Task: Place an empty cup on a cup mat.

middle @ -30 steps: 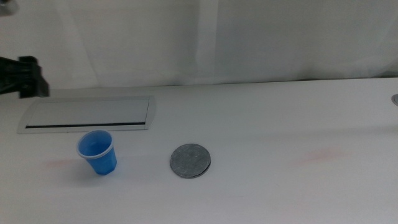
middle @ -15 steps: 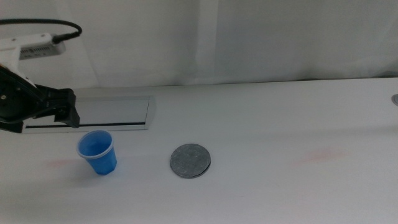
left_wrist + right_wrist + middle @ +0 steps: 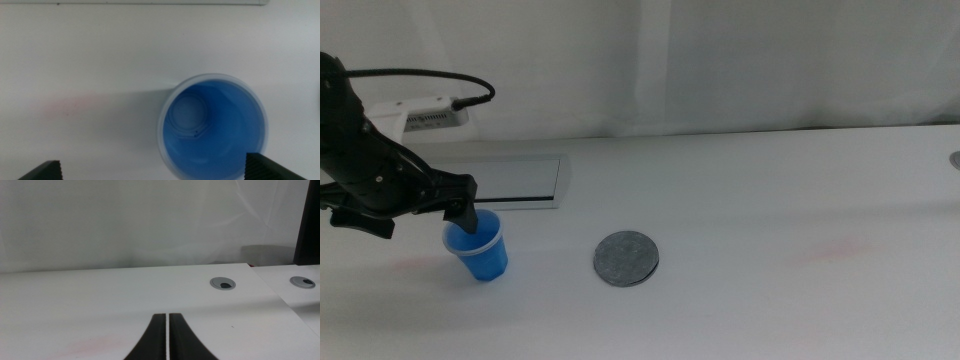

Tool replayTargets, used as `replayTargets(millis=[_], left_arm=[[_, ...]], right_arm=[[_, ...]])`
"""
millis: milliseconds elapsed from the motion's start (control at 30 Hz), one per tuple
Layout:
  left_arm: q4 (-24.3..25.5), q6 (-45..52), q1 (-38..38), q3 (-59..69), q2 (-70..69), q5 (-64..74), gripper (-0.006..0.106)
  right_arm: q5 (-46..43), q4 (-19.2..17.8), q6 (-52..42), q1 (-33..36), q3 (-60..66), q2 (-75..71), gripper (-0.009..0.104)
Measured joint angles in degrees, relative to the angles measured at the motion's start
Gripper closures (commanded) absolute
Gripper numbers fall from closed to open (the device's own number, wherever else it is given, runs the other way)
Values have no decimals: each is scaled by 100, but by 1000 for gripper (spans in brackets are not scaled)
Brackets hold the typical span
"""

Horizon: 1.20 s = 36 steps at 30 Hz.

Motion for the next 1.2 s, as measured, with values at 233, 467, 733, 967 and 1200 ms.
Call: replayTargets(millis=[233, 467, 733, 967, 1200], left_arm=[[56, 0, 0, 0, 327, -221, 8], [68, 0, 0, 0, 690, -356, 8], [68, 0, 0, 0, 1008, -377, 30], [68, 0, 0, 0, 1018, -438, 103], [-28, 0, 0, 0, 995, -486, 103]], right_arm=[[0, 0, 0, 0, 0, 0, 98], [0, 0, -12, 0, 0, 0, 98], [0, 10, -12, 0, 0, 0, 98], [0, 10, -12, 0, 0, 0, 98], [0, 10, -12, 0, 0, 0, 98]])
